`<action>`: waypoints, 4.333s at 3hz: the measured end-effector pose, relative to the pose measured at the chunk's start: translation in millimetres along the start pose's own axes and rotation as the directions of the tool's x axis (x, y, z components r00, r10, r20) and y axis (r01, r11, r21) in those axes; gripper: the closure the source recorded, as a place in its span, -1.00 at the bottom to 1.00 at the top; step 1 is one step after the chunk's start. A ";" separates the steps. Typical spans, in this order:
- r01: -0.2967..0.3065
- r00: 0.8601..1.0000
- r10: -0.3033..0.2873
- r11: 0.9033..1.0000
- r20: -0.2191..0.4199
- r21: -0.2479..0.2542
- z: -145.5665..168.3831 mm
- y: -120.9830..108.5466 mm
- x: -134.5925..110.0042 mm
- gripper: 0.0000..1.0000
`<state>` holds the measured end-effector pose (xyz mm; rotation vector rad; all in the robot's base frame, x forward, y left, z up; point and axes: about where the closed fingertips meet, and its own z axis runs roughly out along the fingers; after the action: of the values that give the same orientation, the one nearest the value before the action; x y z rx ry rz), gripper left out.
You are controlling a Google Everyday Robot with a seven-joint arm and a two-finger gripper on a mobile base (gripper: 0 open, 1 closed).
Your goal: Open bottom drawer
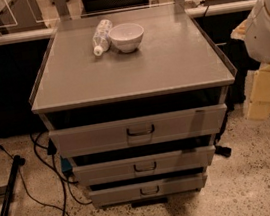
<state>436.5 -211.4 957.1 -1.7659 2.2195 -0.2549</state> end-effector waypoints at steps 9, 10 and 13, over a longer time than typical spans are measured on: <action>-0.144 0.982 0.153 0.986 0.115 -0.083 133.2 81.6 31.6 1.00; -0.166 0.978 0.172 0.984 0.115 -0.061 201.9 110.8 57.0 1.00; -0.238 0.929 0.258 0.965 0.266 -0.108 327.8 128.5 71.2 1.00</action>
Offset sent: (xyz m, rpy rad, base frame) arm 0.0000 0.0000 0.0000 0.0000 0.0000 0.0000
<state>413.3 -236.7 599.6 -1.4291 2.2352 0.1257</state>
